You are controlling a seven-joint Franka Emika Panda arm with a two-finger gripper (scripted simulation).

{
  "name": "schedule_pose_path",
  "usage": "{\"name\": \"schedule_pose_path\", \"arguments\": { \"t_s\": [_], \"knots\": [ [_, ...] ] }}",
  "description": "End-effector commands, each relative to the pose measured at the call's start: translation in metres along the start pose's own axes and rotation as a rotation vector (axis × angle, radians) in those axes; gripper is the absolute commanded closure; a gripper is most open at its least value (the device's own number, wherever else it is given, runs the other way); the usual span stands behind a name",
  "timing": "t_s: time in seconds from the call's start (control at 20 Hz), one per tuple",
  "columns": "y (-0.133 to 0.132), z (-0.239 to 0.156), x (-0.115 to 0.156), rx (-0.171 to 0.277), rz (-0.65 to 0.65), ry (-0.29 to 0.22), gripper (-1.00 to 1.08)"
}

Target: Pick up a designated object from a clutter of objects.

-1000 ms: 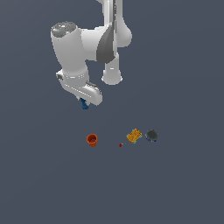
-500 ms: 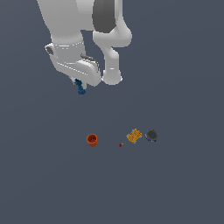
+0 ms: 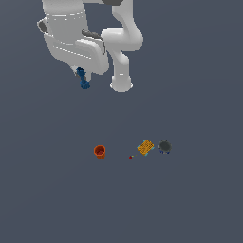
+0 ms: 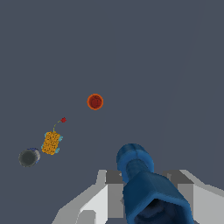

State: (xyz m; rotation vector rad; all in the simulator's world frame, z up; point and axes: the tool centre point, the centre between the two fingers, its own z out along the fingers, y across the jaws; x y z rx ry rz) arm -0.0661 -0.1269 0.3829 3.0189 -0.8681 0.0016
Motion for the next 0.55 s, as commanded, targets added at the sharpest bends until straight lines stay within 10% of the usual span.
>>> {"name": "schedule_pose_path", "arguments": {
  "t_s": [0.0,0.5],
  "knots": [
    [-0.0005,-0.0096,0.0002,0.0,0.0,-0.001,1.08],
    [-0.0011,-0.0153,0.0017,0.0,0.0,-0.001,1.08]
  ]
}}
